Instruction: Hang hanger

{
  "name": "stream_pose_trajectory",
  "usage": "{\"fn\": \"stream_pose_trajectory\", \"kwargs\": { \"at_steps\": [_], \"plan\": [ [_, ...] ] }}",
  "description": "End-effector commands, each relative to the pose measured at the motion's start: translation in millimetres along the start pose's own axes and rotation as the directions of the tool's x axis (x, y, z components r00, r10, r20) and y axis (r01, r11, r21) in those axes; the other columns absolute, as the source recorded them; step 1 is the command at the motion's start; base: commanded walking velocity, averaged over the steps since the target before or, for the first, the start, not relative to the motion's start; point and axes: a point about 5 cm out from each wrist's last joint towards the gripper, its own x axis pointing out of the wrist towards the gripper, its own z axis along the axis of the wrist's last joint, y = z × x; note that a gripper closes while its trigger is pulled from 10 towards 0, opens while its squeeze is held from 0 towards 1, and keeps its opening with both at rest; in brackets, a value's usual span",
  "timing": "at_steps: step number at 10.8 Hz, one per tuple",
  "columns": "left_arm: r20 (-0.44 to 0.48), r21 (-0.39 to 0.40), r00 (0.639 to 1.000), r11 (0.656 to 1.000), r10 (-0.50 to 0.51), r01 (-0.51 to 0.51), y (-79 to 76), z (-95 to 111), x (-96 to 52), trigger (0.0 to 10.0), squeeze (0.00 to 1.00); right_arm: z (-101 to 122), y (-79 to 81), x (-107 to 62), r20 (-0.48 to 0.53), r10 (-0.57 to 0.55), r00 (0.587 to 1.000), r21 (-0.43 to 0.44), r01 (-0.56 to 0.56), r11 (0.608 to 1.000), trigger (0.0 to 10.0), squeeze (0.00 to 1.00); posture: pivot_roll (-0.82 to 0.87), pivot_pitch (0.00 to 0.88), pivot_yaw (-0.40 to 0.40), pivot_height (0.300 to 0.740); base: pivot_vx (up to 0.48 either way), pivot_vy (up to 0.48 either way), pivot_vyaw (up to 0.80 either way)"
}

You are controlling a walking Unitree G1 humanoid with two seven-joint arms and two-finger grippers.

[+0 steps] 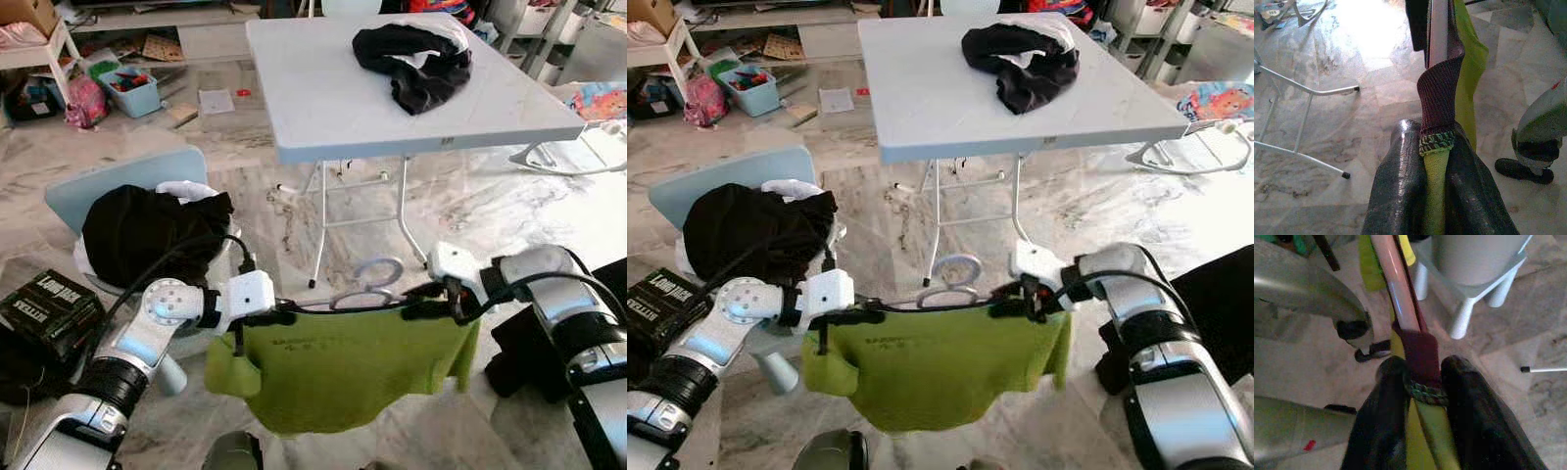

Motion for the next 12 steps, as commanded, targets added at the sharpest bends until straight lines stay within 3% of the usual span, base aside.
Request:
{"fn": "stream_pose_trajectory", "kwargs": {
  "at_steps": [1,2,5,10,11,12],
  "plan": [
    [0.013,0.035,1.0,0.999,0.019,-0.019,7.7,7,-1.3,0.0,0.0,4,0.1,-1.1,0.009,0.014,1.0,-0.024,-0.014,1.0,10.0,0.61,-0.09,0.0,-0.034,0.74,0.0,0.0,0.0],
    [0.015,0.035,1.0,0.999,0.018,-0.019,7.6,7,-1.0,0.0,0.0,6,3.1,1.3,0.008,0.047,0.999,-0.026,-0.047,0.999,10.0,0.0,-0.09,0.0,-0.034,0.74,0.0,0.0,0.0],
    [0.013,0.037,1.0,0.999,0.019,-0.019,8.2,7,-1.1,0.0,0.0,8,8.5,3.1,0.017,0.103,0.995,-0.022,-0.103,0.994,10.0,0.0,-0.09,0.0,-0.033,0.74,0.0,0.0,0.0],
    [0.007,0.038,1.0,0.999,0.022,-0.022,9.2,6,-2.4,0.0,0.0,-6,18.4,17.6,-0.081,0.108,0.991,-0.017,-0.11,0.994,10.0,0.0,-0.09,0.0,-0.033,0.74,0.0,0.0,0.0],
    [0.007,0.038,1.0,0.999,0.023,-0.023,9.3,6,-2.5,0.0,0.0,-4,18.0,22.3,-0.072,0.097,0.993,-0.011,-0.098,0.995,10.0,1.0,-0.09,0.0,-0.033,0.74,0.0,0.0,0.0],
    [0.007,0.038,1.0,0.999,0.023,-0.023,9.6,6,-2.5,0.0,0.0,-5,17.0,22.8,-0.085,0.08,0.993,-0.022,-0.082,0.996,10.0,1.0,-0.09,0.0,-0.034,0.74,0.0,0.0,0.0]
  ]
}}
